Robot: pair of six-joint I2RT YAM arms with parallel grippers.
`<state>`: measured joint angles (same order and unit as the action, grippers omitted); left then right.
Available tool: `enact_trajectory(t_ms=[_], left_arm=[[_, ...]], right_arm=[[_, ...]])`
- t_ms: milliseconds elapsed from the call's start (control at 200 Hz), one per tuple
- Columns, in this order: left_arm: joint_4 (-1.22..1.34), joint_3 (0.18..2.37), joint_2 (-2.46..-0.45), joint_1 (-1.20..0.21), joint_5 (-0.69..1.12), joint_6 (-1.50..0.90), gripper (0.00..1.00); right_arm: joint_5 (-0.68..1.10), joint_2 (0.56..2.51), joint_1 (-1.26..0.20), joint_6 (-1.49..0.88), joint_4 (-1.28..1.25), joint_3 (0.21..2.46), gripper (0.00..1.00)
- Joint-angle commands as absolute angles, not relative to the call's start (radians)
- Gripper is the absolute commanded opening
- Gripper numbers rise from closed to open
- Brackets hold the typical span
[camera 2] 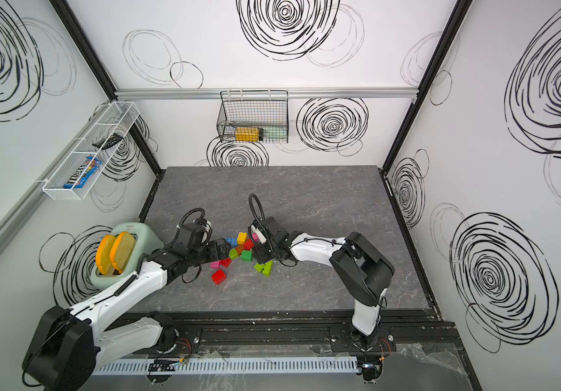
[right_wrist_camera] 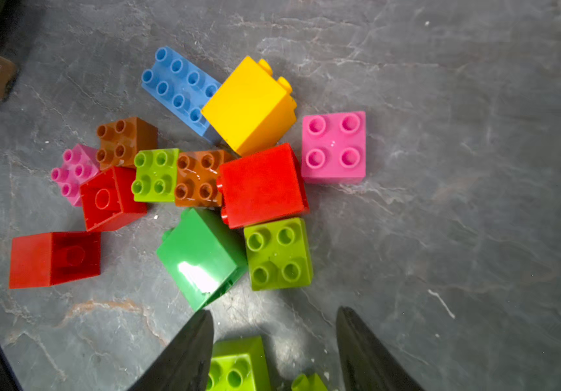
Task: Assemble the number 4 with lego
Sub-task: Adjust the lego brick at the center of the board.
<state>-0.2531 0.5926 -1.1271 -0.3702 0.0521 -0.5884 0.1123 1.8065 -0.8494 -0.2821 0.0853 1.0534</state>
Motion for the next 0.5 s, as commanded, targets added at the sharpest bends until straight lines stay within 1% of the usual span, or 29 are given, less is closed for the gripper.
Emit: enact_trajectory(t_ms=[0,50,195,305,385,425,495], left_arm=[[-0.235,0.586,-1.131,-0.357,0.051,-0.607,0.96],[-0.236,0.584,-1.124,-0.353,0.043,-0.609,0.96],[-0.233,0.573,-1.097,-0.345,0.039,-0.614,0.96],[-0.232,0.565,-1.089,-0.345,0.036,-0.618,0.96],[-0.238,0.565,-1.086,-0.344,0.029,-0.619,0.96],[-0.241,0.567,-1.082,-0.344,0.021,-0.621,0.96],[-0.25,0.566,-1.071,-0.343,-0.001,-0.627,0.96]], right_arm=[[0.067,1.855,-0.884,-0.256,0.122,1.125,0.6],[0.016,1.879,-0.894,-0.256,0.131,1.149,0.57],[-0.05,1.934,-0.923,-0.234,0.155,1.215,0.54],[0.027,1.945,-0.957,-0.167,0.149,1.252,0.53],[0.097,1.936,-0.966,-0.17,0.138,1.268,0.53],[0.106,1.932,-0.964,-0.189,0.14,1.282,0.52],[0.091,1.931,-0.964,-0.207,0.154,1.311,0.49]])
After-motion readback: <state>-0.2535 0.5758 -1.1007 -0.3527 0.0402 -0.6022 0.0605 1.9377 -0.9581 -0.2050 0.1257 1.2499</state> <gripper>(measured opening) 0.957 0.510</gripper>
